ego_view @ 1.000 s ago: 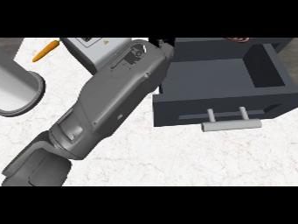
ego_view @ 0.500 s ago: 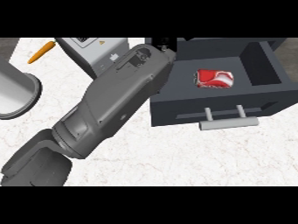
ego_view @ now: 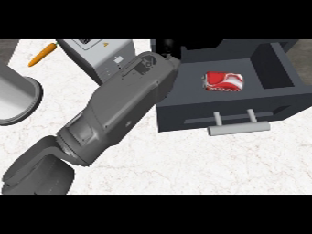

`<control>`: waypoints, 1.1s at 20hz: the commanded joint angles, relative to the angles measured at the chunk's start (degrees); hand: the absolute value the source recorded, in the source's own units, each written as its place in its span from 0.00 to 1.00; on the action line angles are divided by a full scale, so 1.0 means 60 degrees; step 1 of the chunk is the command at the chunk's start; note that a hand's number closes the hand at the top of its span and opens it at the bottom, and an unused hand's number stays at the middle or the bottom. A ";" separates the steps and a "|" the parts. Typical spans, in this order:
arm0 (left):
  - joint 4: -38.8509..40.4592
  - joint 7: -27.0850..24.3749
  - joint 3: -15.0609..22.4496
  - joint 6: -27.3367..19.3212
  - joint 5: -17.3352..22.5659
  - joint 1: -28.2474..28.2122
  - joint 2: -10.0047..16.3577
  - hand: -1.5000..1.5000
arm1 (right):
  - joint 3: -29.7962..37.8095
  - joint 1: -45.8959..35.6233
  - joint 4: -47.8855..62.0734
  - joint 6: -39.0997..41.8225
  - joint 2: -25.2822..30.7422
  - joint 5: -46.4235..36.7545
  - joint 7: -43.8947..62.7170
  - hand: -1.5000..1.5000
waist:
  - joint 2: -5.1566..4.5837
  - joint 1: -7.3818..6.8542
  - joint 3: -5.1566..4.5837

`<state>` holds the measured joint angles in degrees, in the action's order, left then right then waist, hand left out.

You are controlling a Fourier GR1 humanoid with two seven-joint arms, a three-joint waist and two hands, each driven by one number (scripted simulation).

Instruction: Pick up the can, place it into the drawer and close the drawer

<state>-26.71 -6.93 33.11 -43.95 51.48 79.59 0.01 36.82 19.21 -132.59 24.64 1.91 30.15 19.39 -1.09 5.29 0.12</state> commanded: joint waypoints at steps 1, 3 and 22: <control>0.0143 -0.0259 0.0291 -0.0272 0.0316 0.0011 -0.0002 0.00 | 0.0021 -0.0245 0.0137 0.0041 0.0300 -0.0025 0.0087 0.00 | -0.0029 0.0053 0.0001; -0.0064 -0.0161 0.0493 -0.0368 0.0516 0.0066 -0.0002 0.00 | 0.0141 -0.0213 0.0241 -0.0089 0.0159 0.0186 0.0060 0.00 | 0.0002 0.0059 0.0001; -0.0390 -0.1710 0.0541 -0.0620 0.1408 0.0182 -0.0002 0.00 | -0.1025 -0.1793 -0.1311 0.0685 0.0683 -0.4760 -0.2055 0.00 | 0.0017 -0.0349 -0.0010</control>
<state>-27.93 -15.74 35.08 -45.77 59.19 81.07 0.01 33.86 10.43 -137.10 29.54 6.33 9.44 7.17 -1.11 3.58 0.09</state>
